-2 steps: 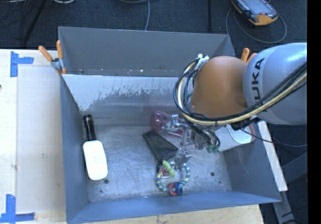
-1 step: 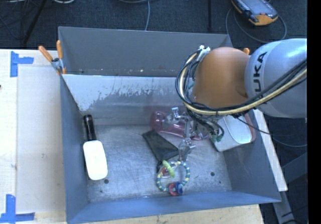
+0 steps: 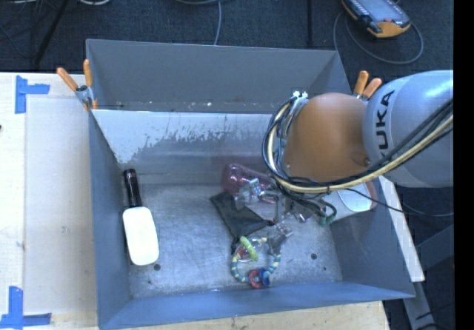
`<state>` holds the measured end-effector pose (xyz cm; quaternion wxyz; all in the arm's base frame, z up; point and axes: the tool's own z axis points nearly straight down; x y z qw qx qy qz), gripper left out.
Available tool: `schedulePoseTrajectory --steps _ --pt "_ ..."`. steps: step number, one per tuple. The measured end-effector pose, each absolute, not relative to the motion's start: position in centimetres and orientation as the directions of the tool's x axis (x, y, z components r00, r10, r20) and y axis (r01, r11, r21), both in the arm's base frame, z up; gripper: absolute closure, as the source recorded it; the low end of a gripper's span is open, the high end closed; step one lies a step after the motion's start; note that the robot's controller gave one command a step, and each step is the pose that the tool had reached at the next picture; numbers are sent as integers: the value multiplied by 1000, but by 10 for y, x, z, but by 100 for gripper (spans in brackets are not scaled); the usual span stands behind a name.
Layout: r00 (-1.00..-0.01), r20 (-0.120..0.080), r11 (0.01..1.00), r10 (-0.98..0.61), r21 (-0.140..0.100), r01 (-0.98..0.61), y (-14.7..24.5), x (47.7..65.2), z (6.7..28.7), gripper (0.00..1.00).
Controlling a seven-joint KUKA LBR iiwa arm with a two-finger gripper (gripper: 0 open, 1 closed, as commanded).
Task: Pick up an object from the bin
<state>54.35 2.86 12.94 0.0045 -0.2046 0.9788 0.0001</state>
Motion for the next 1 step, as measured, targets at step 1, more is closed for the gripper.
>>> schedulePoseTrajectory --steps 1 --pt "-748 0 748 -663 0 -663 54 544 87 0"
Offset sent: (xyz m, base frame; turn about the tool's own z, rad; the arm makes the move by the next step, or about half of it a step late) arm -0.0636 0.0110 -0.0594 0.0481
